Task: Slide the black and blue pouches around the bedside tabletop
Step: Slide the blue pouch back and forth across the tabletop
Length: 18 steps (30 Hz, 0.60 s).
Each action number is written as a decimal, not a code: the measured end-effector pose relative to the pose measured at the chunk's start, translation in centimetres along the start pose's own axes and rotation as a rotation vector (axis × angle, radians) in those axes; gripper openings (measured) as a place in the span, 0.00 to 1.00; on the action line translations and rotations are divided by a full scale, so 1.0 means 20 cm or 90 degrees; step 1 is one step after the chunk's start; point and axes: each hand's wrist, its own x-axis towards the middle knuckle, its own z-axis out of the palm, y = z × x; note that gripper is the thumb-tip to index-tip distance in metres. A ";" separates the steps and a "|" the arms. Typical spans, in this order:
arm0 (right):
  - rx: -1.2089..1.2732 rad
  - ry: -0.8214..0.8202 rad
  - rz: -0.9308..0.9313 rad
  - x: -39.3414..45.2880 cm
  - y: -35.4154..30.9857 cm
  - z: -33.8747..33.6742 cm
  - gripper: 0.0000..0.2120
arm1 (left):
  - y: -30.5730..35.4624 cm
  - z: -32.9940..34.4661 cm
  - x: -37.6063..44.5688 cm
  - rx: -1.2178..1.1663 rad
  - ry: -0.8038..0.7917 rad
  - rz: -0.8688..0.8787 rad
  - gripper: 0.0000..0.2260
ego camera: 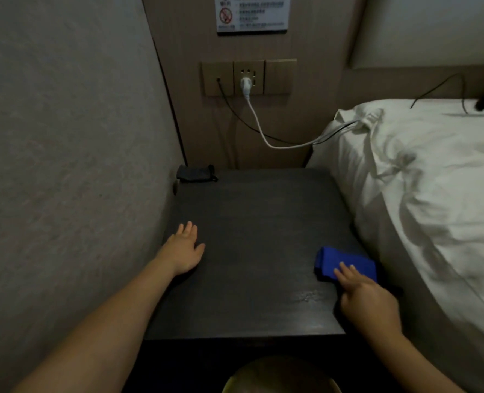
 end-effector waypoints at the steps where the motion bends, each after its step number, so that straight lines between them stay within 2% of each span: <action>1: -0.003 -0.010 0.025 0.00 0.04 -0.01 0.26 | 0.00 0.00 0.00 -0.001 0.001 -0.003 0.29; 9: 0.060 -0.033 0.104 -0.13 0.05 -0.06 0.24 | 0.02 0.02 -0.08 -0.001 0.002 -0.015 0.28; 14: 0.058 -0.108 0.119 -0.21 -0.01 -0.09 0.27 | 0.03 0.06 -0.15 -0.015 -0.017 -0.006 0.28; 18: 0.066 -0.099 0.104 -0.23 -0.14 -0.05 0.34 | 0.03 0.07 -0.16 -0.026 -0.036 -0.007 0.28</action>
